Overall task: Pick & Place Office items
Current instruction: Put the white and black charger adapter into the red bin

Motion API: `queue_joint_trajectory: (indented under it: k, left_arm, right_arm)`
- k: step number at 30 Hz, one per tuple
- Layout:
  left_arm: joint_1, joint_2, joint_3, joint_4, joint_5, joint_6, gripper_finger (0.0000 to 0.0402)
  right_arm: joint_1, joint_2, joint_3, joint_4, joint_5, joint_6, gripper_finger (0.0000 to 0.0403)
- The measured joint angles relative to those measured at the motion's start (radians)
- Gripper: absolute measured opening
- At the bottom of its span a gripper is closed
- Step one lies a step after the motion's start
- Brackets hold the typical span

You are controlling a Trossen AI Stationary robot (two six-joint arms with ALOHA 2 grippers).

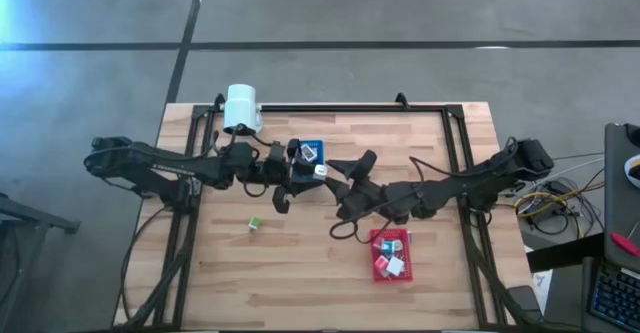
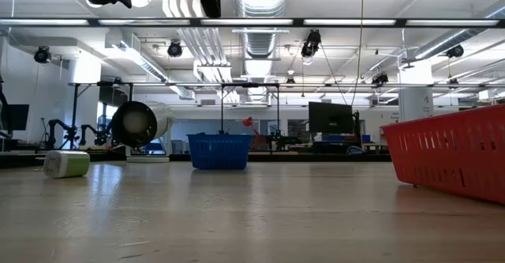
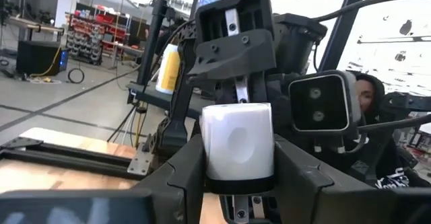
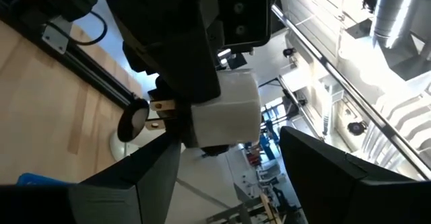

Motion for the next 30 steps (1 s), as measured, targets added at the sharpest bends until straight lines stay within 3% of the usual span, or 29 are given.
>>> queue_joint_trajectory:
  k: [17,30]
  left_arm:
    - [0.000,-0.002,-0.005,-0.042,0.002,0.001,0.0133]
    - [0.002,-0.002,-0.004,-0.058,0.003,0.002,0.0133]
  right_arm:
    - [-0.009,0.007,0.002,-0.009,-0.027,-0.001,0.0237]
    - [-0.011,0.008,-0.006,-0.016,-0.062,-0.016,0.0170]
